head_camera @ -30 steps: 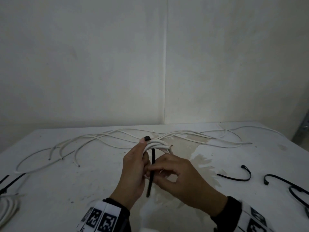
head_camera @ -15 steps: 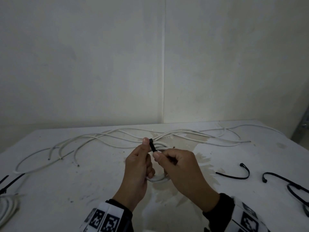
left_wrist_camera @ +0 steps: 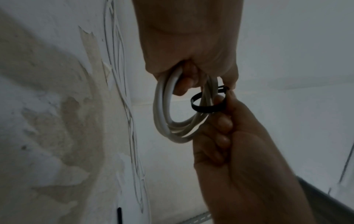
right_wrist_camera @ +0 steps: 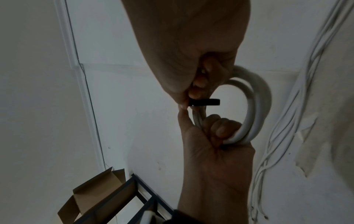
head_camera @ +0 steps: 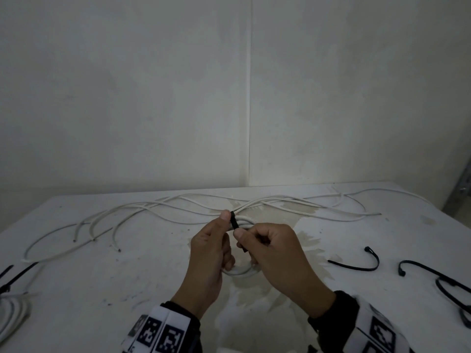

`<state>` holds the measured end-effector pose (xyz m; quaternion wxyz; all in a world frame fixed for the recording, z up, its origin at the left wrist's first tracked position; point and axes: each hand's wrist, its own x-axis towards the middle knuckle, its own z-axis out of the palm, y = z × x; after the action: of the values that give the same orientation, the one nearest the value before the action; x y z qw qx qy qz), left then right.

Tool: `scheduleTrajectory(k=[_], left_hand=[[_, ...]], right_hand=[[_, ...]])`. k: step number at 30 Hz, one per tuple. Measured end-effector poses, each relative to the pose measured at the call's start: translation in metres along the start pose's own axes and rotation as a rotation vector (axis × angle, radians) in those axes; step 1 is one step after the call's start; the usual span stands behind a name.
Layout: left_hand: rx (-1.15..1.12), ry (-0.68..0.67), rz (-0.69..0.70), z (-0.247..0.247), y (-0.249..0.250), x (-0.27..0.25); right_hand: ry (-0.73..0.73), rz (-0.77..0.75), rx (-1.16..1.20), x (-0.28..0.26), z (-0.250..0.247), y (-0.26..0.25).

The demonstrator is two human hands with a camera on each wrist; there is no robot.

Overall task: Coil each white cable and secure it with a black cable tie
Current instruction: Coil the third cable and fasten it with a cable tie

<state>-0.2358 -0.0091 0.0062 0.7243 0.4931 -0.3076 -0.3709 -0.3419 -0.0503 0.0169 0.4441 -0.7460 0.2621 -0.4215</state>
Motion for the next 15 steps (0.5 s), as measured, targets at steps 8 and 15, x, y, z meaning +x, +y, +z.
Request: scheduleTrajectory(k=[8, 15], left_hand=[[0.116, -0.002, 0.054, 0.003, -0.001, -0.004], [0.098, -0.03, 0.067, -0.005, 0.002, -0.002]], right_hand=[[0.065, -0.015, 0.023, -0.001, 0.002, -0.007], [0.112, -0.106, -0.09, 0.008, -0.023, -0.012]])
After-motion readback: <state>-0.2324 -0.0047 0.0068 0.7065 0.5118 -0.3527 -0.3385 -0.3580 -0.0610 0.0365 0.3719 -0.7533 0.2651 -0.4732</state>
